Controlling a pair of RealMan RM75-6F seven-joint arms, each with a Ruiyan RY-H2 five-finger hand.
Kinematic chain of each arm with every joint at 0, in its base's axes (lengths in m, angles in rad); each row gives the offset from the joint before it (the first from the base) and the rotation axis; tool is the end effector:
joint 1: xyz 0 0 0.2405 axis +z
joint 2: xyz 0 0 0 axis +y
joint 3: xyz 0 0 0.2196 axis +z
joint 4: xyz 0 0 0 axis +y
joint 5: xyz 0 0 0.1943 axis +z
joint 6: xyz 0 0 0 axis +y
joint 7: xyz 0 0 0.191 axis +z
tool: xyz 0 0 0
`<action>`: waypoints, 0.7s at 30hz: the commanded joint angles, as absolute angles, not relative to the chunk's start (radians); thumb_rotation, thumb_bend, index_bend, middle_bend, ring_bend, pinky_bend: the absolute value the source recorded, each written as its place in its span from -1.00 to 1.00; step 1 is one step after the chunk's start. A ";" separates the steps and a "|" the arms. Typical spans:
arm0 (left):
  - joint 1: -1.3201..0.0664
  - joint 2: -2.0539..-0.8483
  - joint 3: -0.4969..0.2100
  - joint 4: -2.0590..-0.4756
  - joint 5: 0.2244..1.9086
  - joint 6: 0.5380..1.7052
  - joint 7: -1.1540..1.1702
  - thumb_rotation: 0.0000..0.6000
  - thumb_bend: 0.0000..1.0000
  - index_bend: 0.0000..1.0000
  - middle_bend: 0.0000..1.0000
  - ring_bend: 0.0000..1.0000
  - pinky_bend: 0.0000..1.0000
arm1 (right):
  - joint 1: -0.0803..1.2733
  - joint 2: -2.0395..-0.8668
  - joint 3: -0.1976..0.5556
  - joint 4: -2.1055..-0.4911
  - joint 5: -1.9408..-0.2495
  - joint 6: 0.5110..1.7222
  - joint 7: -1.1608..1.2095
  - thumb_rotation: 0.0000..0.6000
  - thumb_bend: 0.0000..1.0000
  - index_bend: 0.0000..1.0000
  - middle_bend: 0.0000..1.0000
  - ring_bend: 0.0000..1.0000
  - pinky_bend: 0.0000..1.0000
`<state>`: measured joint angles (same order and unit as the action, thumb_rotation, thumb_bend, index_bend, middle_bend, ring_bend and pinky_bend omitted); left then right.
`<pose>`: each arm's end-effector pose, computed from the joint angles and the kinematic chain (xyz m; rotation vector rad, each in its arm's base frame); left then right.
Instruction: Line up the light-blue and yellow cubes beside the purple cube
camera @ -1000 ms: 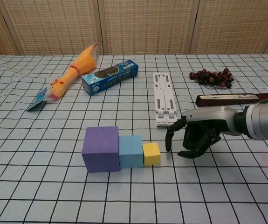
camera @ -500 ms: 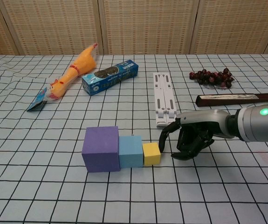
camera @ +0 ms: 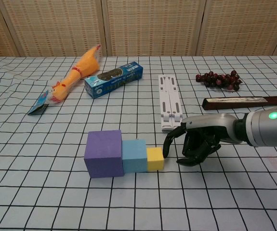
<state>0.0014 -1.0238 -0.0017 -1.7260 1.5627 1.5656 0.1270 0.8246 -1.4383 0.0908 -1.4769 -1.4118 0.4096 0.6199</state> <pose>-0.2637 0.1910 0.1751 -1.4061 -0.8258 -0.8115 -0.1320 -0.3019 -0.0796 2.0496 -1.8698 0.7116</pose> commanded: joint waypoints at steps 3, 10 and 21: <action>0.001 -1.024 -0.001 -1.728 1.564 1.565 0.131 1.00 -0.11 -1.00 -1.00 -0.93 -0.36 | 0.830 -1.434 0.083 -1.482 -1.426 0.411 0.645 1.00 -0.34 -0.24 0.86 1.00 1.00; 0.001 -1.023 -0.001 -1.727 1.564 1.567 0.128 1.00 -0.11 -1.00 -1.00 -0.93 -0.36 | 0.843 -1.451 0.074 -1.465 -1.441 0.409 0.686 1.00 -0.34 -0.24 0.86 1.00 1.00; -0.006 -1.021 0.002 -1.724 1.562 1.548 0.129 1.00 -0.11 -1.00 -1.00 -0.93 -0.35 | 0.808 -1.357 0.019 -1.496 -1.508 0.506 0.677 1.00 -0.34 -0.21 0.86 1.00 1.00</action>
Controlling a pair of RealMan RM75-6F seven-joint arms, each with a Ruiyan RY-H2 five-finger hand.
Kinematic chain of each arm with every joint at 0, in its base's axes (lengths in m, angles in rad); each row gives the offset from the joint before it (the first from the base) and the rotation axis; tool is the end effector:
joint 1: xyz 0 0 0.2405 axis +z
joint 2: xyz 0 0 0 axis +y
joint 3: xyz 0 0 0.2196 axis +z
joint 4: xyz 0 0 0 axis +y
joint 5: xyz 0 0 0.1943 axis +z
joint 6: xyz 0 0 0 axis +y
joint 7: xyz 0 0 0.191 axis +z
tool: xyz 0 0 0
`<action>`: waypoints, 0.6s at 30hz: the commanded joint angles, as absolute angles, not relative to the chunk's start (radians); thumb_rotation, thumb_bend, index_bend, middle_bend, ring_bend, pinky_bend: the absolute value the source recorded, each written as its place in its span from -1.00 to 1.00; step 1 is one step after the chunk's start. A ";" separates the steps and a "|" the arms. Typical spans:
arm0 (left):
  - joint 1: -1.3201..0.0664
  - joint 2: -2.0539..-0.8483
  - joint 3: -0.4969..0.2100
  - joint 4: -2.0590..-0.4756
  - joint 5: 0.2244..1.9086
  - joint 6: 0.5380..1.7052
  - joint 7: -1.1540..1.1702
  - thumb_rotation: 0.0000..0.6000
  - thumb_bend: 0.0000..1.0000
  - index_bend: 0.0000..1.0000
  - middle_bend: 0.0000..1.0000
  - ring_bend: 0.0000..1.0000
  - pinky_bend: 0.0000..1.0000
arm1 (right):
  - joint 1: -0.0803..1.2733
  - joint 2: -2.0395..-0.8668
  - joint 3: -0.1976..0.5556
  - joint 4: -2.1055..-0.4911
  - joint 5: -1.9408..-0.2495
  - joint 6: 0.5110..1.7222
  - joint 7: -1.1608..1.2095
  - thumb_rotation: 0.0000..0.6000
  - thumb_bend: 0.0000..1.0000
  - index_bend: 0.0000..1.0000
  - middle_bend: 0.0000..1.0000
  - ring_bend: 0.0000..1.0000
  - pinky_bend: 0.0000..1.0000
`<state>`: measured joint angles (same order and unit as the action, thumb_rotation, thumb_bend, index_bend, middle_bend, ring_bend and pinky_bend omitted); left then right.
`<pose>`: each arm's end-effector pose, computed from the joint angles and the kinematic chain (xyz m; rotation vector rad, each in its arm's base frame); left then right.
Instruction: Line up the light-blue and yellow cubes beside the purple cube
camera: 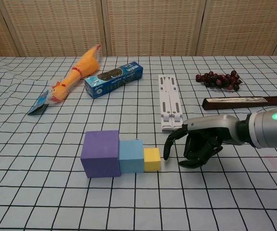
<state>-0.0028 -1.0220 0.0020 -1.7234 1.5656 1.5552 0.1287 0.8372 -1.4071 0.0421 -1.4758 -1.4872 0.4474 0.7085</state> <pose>-0.2641 0.1913 0.1731 -1.4206 -0.8275 -0.8032 -0.1394 -0.3004 -0.0725 2.0654 -1.8589 0.7056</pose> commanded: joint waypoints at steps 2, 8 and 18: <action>-0.012 -1.019 0.001 -1.725 1.554 1.535 0.129 1.00 -0.11 -1.00 -1.00 -0.93 -0.34 | 0.753 -1.313 0.003 -1.503 -1.504 0.604 0.579 1.00 -0.34 -0.19 0.86 1.00 1.00; -0.029 -1.018 -0.008 -1.727 1.520 1.497 0.135 1.00 -0.11 -1.00 -1.00 -0.93 -0.34 | 0.511 -1.281 0.006 -1.512 -1.330 1.017 0.015 1.00 -0.59 -0.23 0.45 0.48 0.58; -0.057 -1.030 -0.016 -1.740 1.464 1.435 0.199 1.00 -0.11 -1.00 -1.00 -0.93 -0.31 | 0.295 -1.351 0.027 -1.421 -1.248 1.399 -0.252 1.00 -0.87 -0.35 -0.28 -0.41 0.03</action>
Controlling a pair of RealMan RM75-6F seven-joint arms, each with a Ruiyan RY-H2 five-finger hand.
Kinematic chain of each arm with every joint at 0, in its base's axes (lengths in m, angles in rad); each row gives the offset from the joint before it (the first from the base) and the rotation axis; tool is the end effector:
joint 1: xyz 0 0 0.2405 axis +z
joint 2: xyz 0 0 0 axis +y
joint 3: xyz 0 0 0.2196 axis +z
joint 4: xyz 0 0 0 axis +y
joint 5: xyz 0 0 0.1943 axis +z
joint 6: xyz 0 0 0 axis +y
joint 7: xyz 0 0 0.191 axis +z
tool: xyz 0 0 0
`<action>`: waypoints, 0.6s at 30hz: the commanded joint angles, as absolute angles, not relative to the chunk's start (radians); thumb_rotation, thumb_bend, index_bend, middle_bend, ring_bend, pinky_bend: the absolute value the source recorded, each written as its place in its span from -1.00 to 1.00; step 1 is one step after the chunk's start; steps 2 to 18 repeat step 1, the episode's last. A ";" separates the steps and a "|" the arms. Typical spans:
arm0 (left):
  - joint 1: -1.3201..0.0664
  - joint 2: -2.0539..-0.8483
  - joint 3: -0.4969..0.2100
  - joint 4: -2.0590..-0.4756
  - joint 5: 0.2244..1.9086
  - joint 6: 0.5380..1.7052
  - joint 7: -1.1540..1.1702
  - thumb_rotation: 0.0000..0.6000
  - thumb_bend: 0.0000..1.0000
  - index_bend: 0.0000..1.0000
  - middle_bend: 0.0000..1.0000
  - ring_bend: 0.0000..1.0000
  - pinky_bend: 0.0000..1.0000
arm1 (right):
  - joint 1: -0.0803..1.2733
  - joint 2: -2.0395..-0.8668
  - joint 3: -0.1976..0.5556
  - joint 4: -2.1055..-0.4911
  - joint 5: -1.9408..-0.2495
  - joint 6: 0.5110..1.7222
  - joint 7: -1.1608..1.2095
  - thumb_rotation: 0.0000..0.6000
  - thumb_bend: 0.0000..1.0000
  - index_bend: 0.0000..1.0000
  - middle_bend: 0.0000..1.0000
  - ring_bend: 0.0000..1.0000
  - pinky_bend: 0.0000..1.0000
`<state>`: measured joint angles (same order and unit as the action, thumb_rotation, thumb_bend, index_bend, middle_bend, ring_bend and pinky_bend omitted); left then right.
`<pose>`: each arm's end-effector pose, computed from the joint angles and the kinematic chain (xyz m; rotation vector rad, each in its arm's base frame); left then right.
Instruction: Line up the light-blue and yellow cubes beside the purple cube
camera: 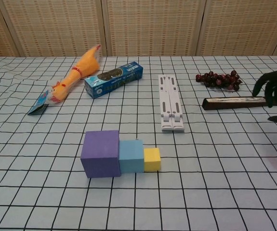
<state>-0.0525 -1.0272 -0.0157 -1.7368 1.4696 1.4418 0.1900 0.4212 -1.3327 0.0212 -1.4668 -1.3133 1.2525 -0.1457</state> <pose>-0.2744 0.2065 0.1602 -1.4449 -0.8725 -0.7025 -0.2376 -0.3044 0.0721 1.6142 -0.8963 0.8394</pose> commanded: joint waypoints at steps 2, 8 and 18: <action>-0.057 -1.030 -0.016 -1.740 1.464 1.435 0.199 1.00 -0.11 -1.00 -1.00 -0.93 -0.31 | 0.295 -1.351 0.027 -1.421 -1.248 1.399 -0.252 1.00 -0.87 -0.35 -0.29 -0.42 0.01; -0.057 -1.030 -0.016 -1.740 1.464 1.435 0.199 1.00 -0.11 -1.00 -1.00 -0.93 -0.31 | 0.295 -1.351 0.027 -1.421 -1.248 1.399 -0.252 1.00 -0.87 -0.35 -0.29 -0.42 0.01; -0.057 -1.030 -0.016 -1.740 1.464 1.435 0.199 1.00 -0.11 -1.00 -1.00 -0.93 -0.31 | 0.295 -1.351 0.027 -1.421 -1.248 1.399 -0.252 1.00 -0.87 -0.35 -0.29 -0.42 0.01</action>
